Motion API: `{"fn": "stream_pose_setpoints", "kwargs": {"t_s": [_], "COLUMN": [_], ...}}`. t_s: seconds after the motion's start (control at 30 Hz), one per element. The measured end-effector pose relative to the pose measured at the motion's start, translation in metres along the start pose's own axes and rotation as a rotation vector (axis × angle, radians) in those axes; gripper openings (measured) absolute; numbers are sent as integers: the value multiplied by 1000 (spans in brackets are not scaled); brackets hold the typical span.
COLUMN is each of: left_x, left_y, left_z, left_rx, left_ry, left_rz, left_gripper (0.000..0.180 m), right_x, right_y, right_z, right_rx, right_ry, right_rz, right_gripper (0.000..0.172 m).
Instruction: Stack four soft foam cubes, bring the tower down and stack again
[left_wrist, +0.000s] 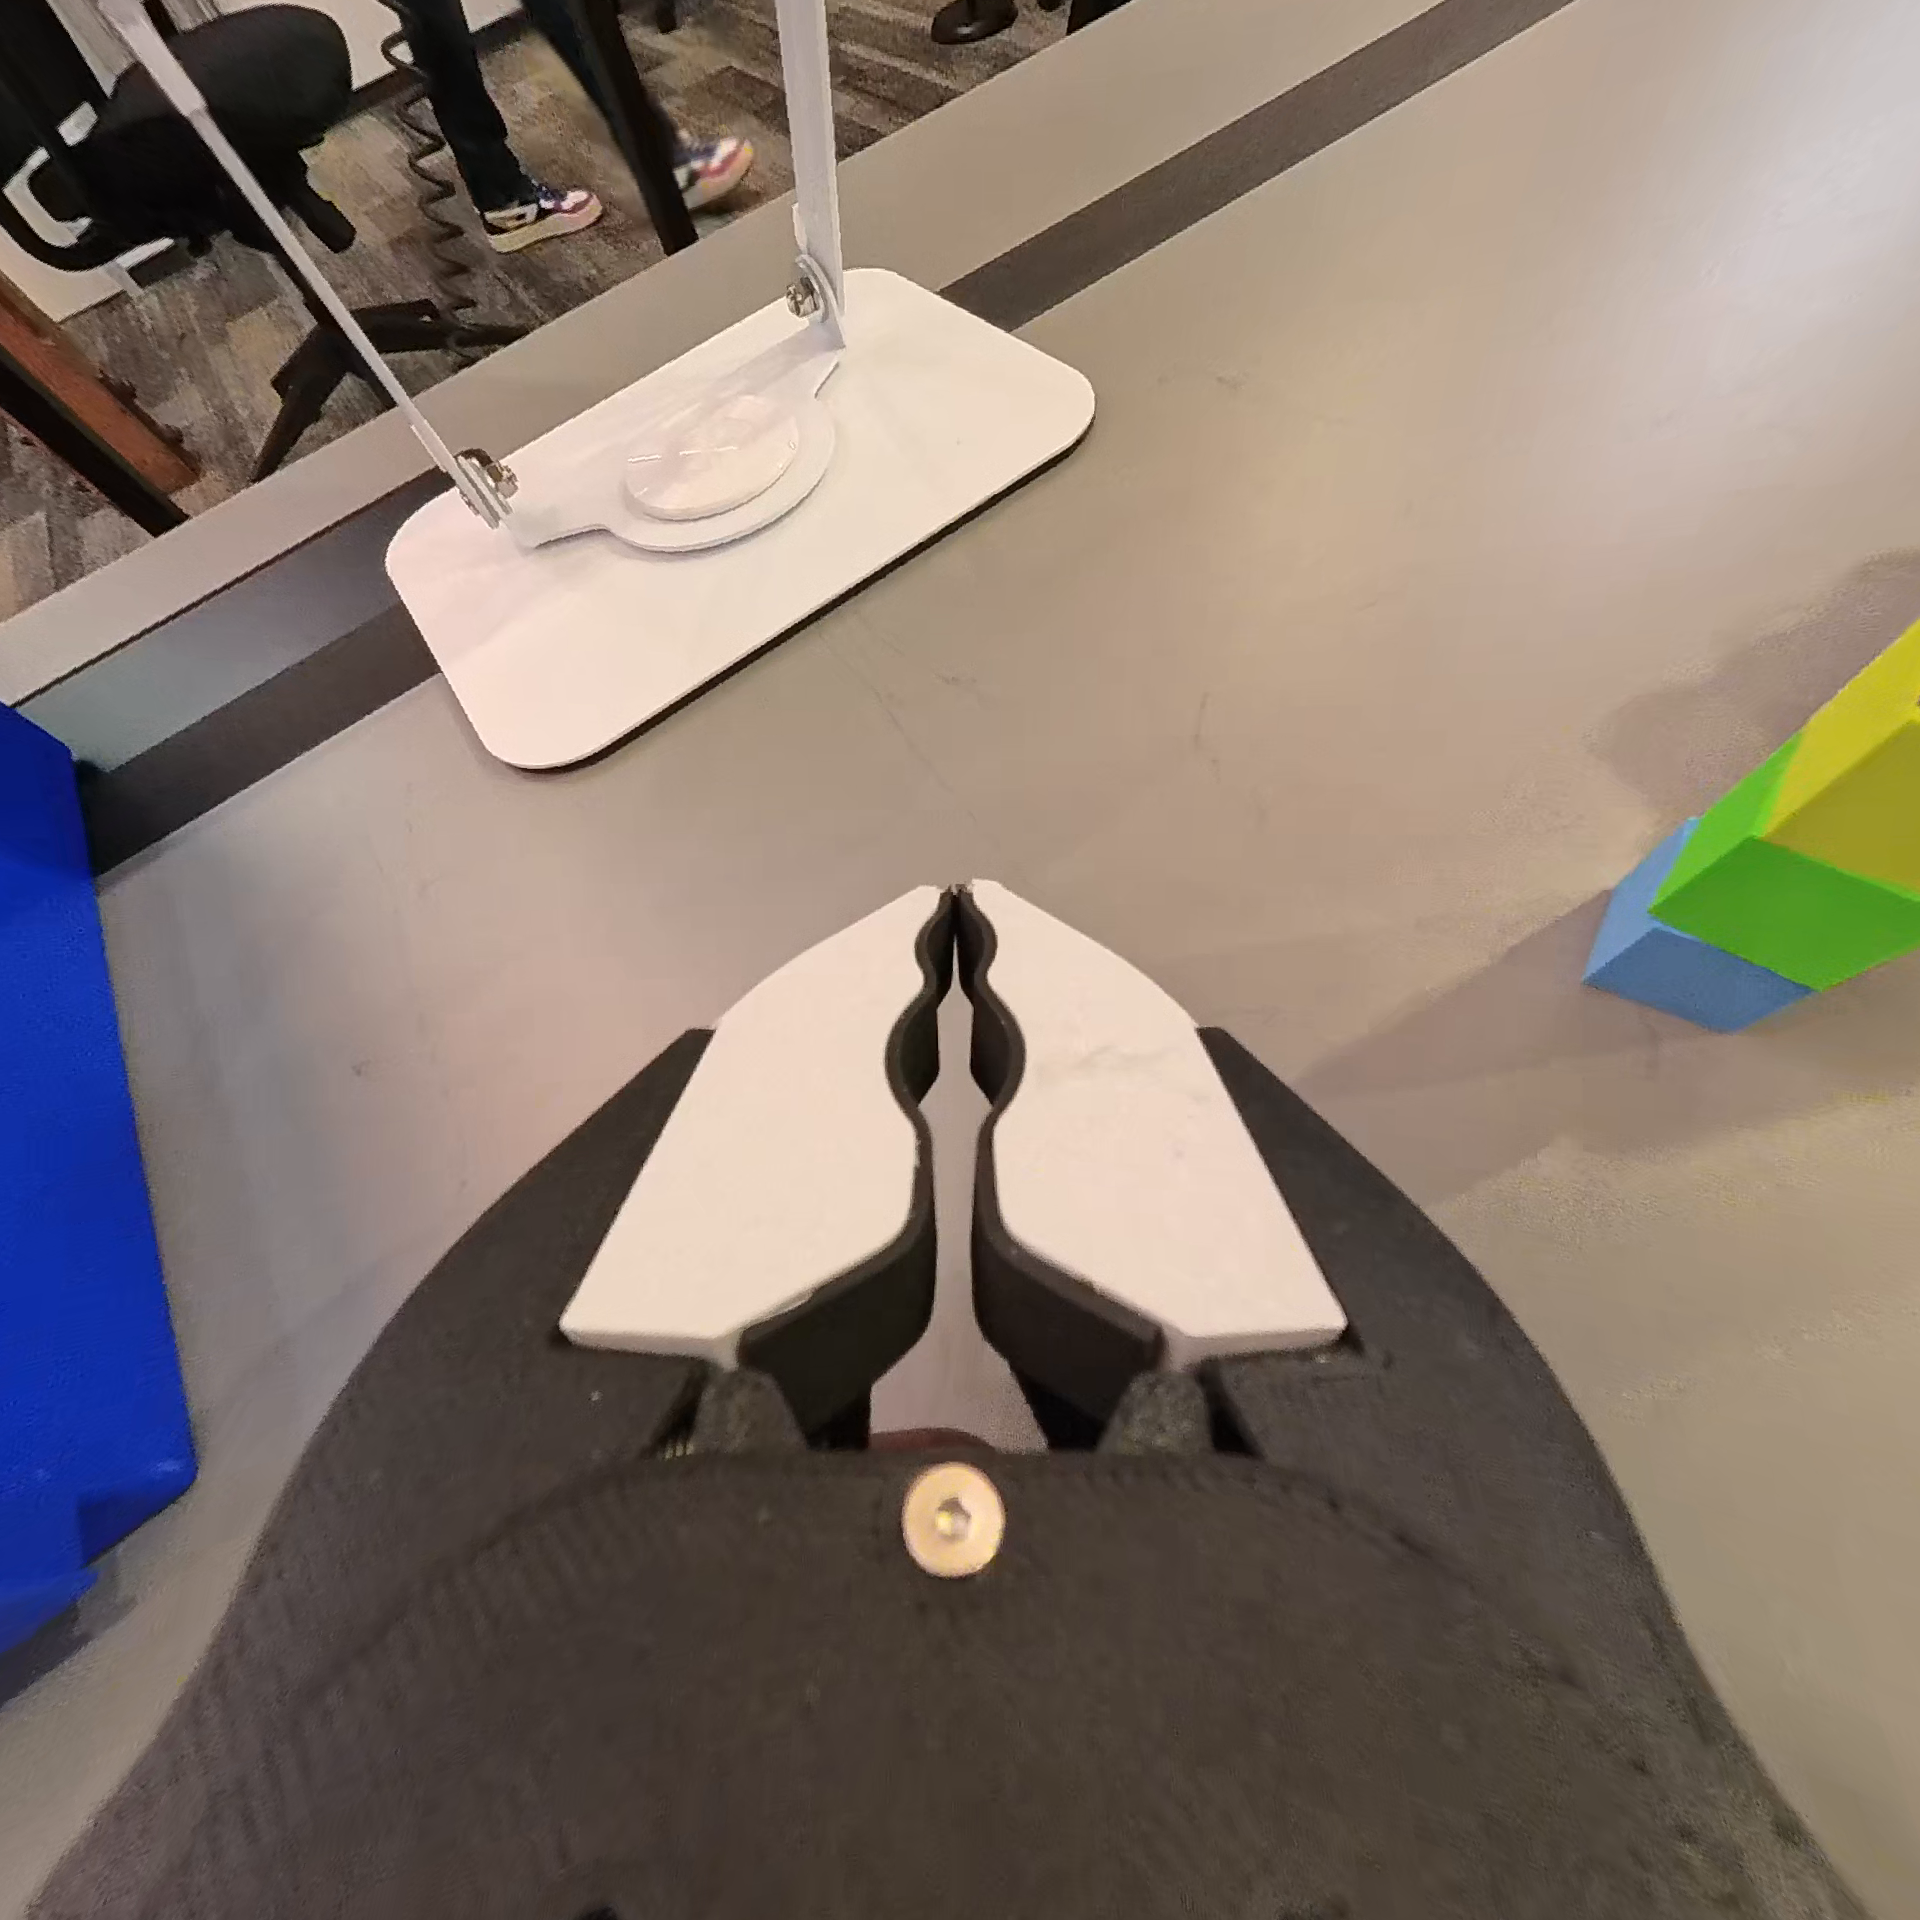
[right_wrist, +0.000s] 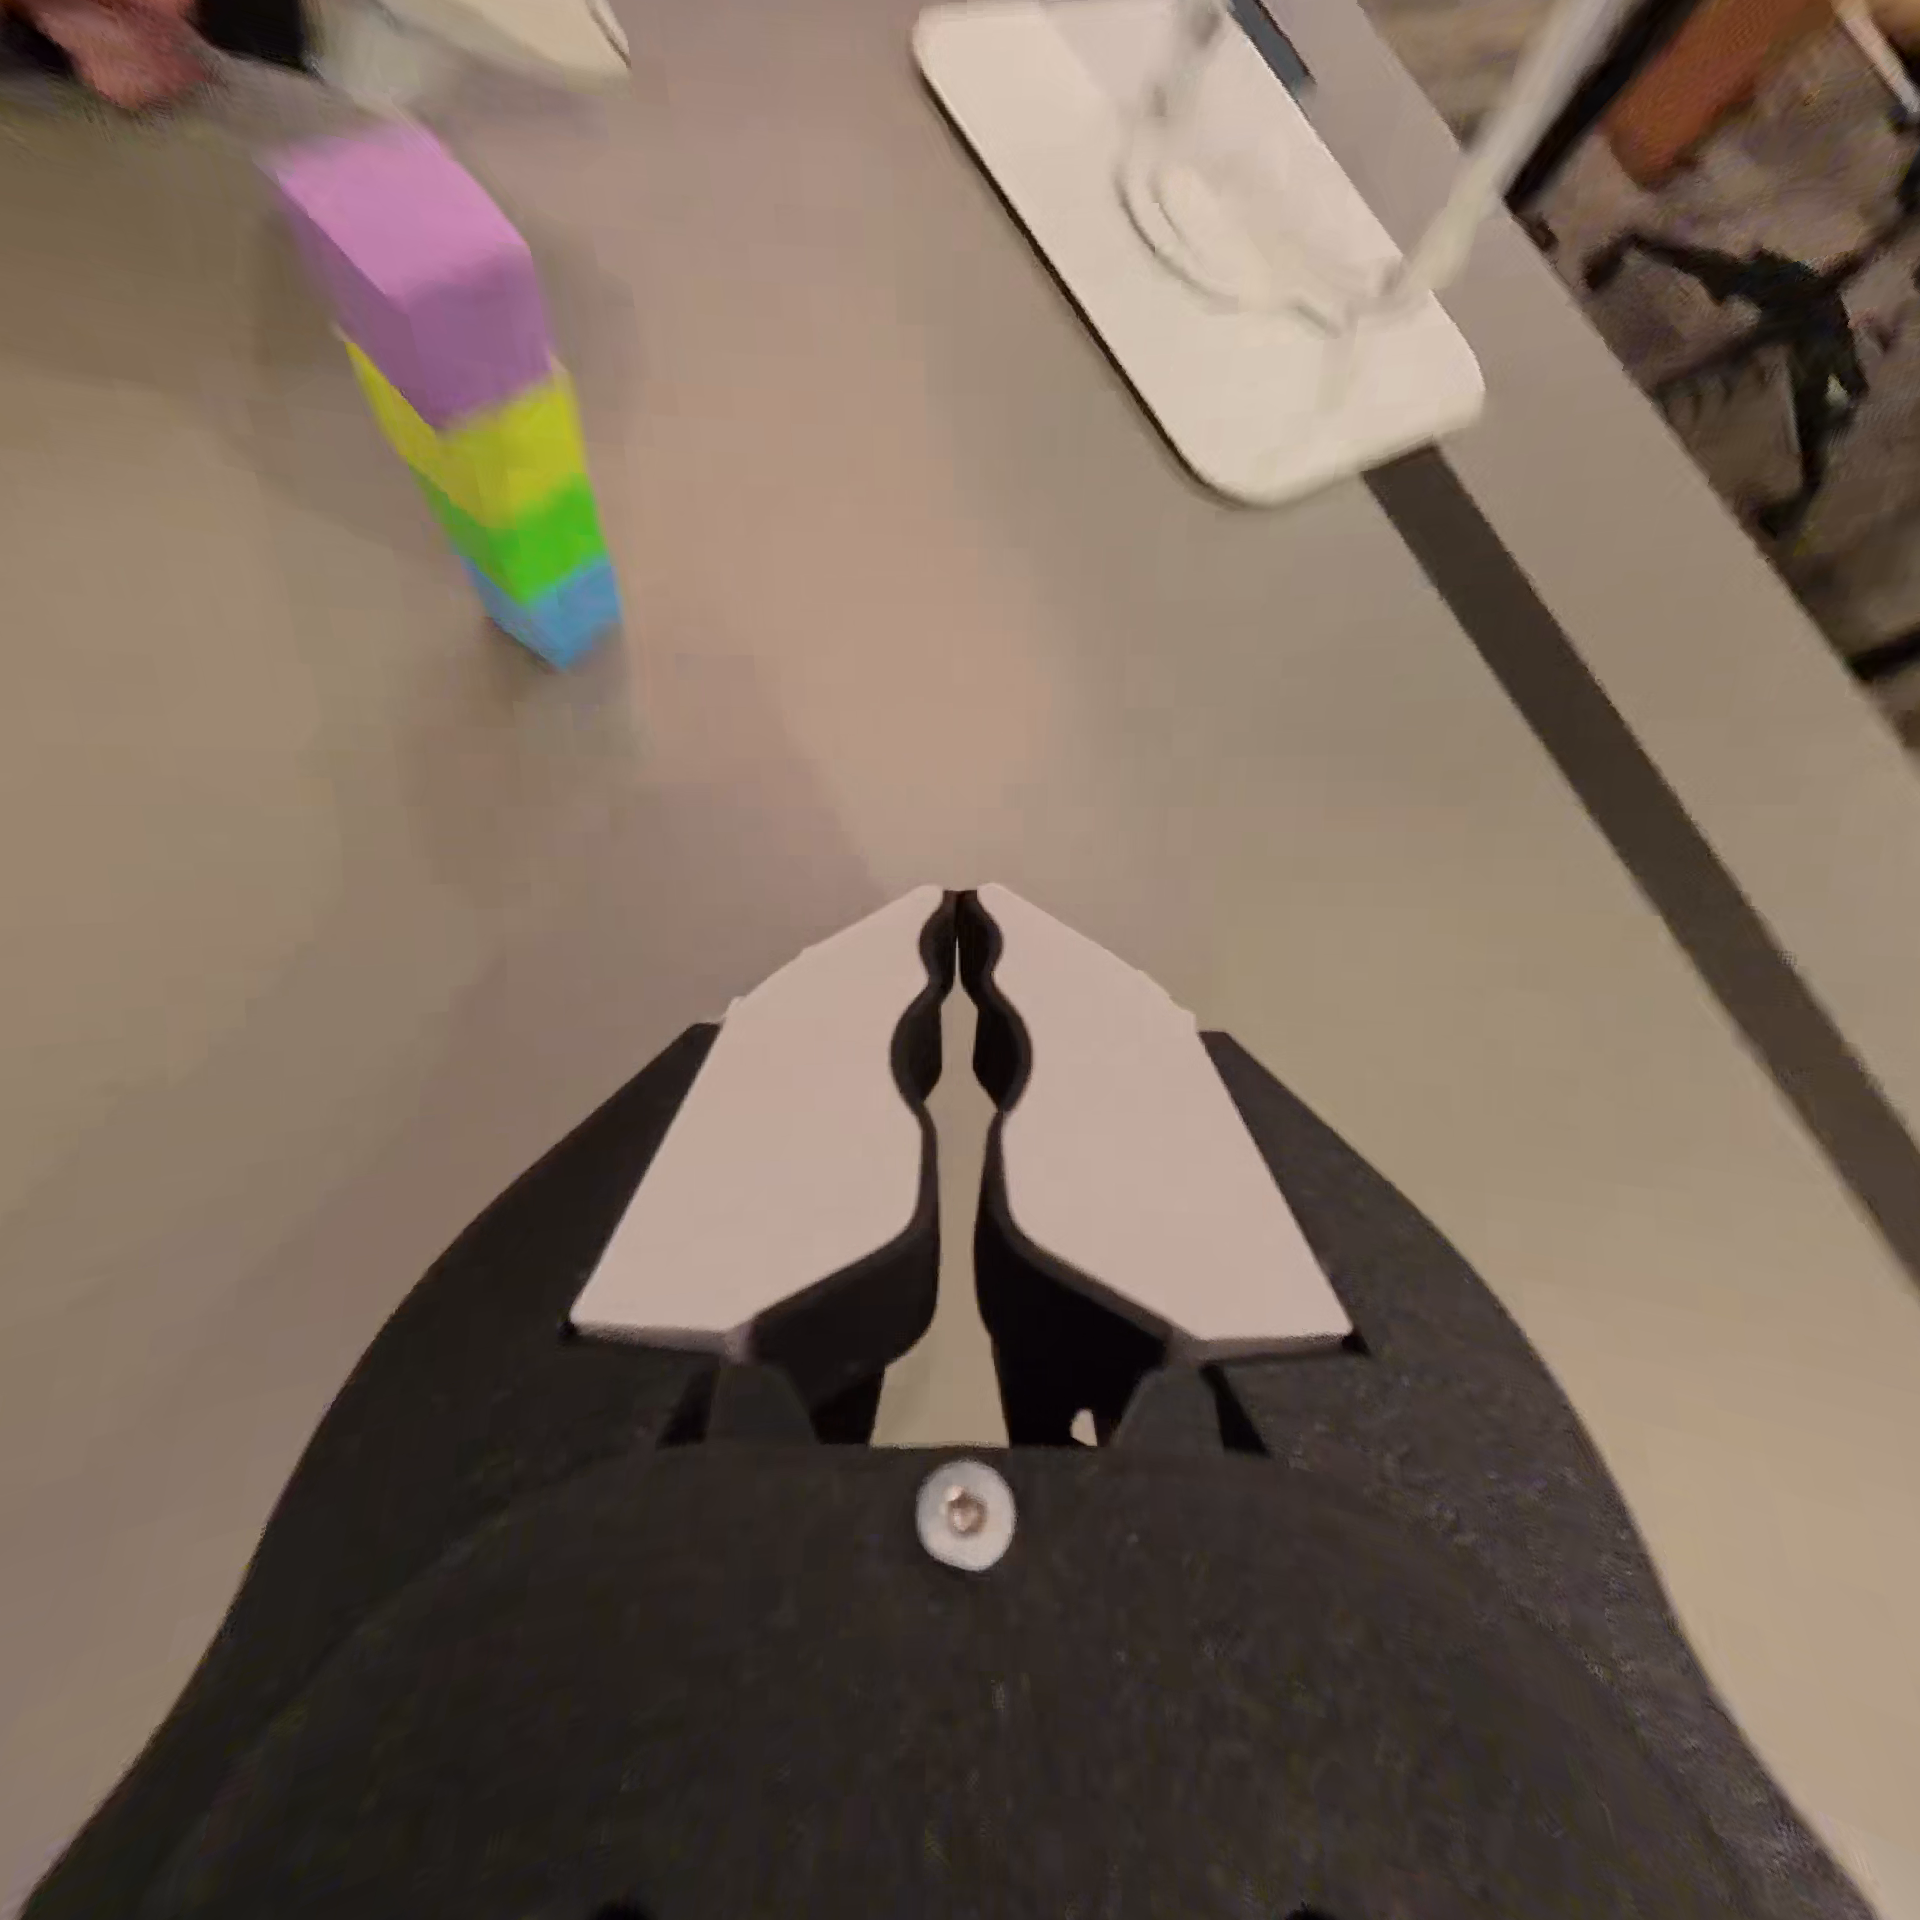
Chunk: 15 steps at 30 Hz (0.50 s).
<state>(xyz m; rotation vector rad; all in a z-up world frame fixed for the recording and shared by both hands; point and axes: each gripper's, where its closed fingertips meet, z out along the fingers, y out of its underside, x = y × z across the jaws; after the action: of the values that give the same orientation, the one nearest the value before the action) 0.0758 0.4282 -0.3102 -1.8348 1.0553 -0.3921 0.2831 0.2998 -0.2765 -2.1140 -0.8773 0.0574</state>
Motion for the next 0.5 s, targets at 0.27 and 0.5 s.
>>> {"fn": "stream_pose_setpoints", "kwargs": {"t_s": [0.27, 0.5], "left_x": [-1, -2], "left_y": [0, 0], "left_z": [0, -2], "left_rx": [-2, 4], "left_ry": [-8, -13], "left_rz": [-3, -13], "left_gripper": [0, 0], "right_x": [56, 62], "right_y": [89, 102], "right_z": [-8, -6], "right_rx": [36, -23], "right_ry": [266, 317], "right_rz": [276, 230], "right_gripper": [0, 0]}}
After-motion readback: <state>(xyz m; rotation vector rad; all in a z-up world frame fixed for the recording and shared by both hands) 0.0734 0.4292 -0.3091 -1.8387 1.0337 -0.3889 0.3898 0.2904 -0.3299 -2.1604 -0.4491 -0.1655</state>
